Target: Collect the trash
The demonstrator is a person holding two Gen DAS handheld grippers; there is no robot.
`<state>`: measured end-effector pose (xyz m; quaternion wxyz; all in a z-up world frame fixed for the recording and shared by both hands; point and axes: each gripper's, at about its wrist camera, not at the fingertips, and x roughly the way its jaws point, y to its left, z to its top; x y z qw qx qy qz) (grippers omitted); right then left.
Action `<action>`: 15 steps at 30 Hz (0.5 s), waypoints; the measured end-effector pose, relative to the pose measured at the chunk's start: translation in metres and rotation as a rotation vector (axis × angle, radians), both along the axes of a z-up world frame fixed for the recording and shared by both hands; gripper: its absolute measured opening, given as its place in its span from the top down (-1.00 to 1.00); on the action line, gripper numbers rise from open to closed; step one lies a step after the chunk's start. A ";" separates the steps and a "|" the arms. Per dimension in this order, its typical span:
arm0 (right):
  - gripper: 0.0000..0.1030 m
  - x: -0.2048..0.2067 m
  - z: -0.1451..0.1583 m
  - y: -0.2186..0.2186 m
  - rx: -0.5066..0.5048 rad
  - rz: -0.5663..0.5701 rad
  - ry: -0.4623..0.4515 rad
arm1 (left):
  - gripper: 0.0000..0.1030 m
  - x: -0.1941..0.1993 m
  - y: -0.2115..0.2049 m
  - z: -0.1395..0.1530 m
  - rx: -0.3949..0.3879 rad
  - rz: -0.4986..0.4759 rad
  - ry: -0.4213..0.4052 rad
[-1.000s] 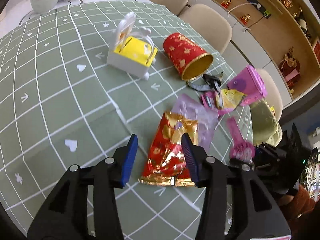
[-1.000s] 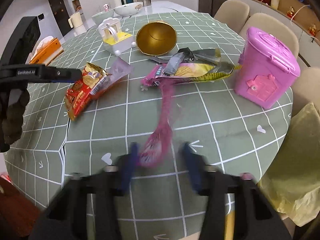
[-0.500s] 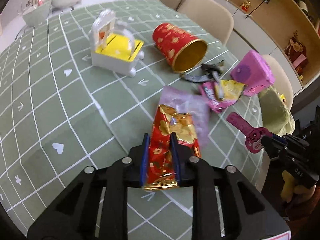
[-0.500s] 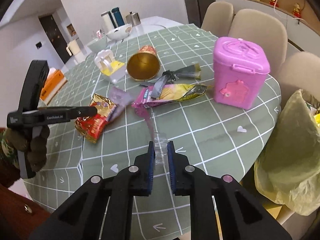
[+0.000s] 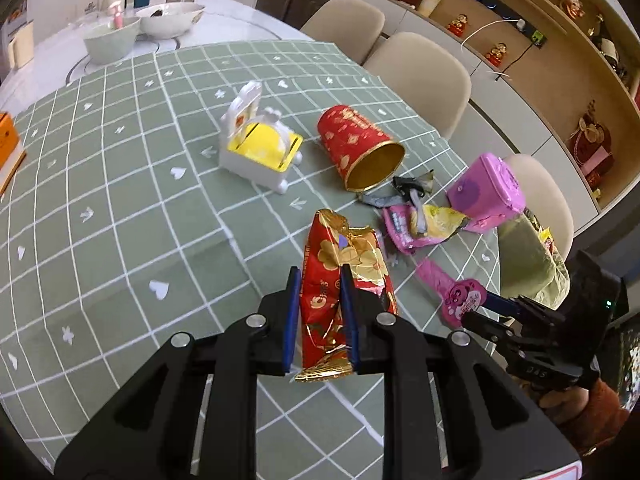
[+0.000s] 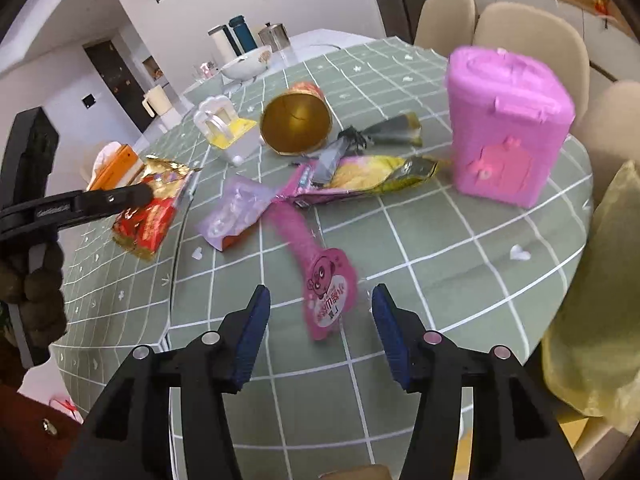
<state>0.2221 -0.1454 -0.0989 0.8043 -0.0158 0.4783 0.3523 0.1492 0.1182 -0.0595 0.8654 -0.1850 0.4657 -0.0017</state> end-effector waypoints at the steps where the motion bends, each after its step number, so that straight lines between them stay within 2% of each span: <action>1: 0.03 0.001 -0.003 0.003 -0.017 0.006 -0.007 | 0.64 -0.002 -0.001 -0.002 0.002 0.000 0.006; 3: 0.03 0.003 -0.008 0.010 -0.050 0.011 -0.041 | 0.64 -0.005 0.001 -0.006 0.008 -0.001 0.023; 9: 0.03 0.017 -0.012 0.027 -0.094 0.034 -0.070 | 0.64 -0.011 0.008 -0.012 0.019 0.023 0.051; 10: 0.08 0.019 -0.011 0.030 -0.103 0.039 -0.075 | 0.64 -0.011 0.008 -0.012 0.021 0.026 0.051; 11: 0.17 0.020 -0.011 0.030 -0.103 0.041 -0.070 | 0.64 -0.011 0.008 -0.010 0.025 0.027 0.051; 15: 0.17 0.020 0.000 0.026 -0.069 0.036 -0.081 | 0.64 -0.009 0.007 0.000 0.034 0.020 0.027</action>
